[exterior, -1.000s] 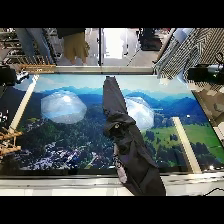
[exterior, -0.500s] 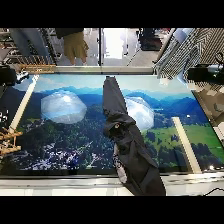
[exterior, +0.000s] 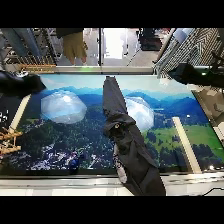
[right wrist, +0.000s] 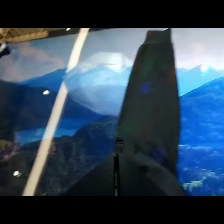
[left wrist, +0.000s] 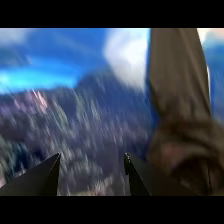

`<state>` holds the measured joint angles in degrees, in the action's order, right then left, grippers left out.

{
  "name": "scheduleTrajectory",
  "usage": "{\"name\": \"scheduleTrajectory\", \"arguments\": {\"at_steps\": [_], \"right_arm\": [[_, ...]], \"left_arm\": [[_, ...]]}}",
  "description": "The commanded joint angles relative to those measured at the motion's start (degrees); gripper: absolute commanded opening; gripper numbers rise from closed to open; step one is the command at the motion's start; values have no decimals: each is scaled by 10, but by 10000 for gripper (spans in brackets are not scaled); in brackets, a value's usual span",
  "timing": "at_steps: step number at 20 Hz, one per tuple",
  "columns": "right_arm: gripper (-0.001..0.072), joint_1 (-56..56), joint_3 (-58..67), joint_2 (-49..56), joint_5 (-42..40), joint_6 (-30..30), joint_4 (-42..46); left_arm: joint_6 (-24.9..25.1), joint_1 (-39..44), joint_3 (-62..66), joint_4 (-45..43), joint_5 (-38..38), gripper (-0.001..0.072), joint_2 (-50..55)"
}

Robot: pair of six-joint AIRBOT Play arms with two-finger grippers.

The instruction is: Fold the clothes and pants, and hang the long-sleeved shirts on hangers.

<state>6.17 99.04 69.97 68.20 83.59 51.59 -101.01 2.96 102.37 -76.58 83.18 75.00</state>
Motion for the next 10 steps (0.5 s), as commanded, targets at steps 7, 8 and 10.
{"name": "scheduleTrajectory", "arguments": {"at_steps": [7, 8, 10], "right_arm": [[488, -117, -61, 10, 153, 13, 92], [516, -130, -94, 10, 160, 12, 94], [528, -157, -170, 10, 153, 8, 104]], "left_arm": [[98, 95, -121, 73, 117, 611, 156], [103, 99, -133, 84, 66, 710, 156], [157, 102, -139, 169, -14, 713, 156]]}}
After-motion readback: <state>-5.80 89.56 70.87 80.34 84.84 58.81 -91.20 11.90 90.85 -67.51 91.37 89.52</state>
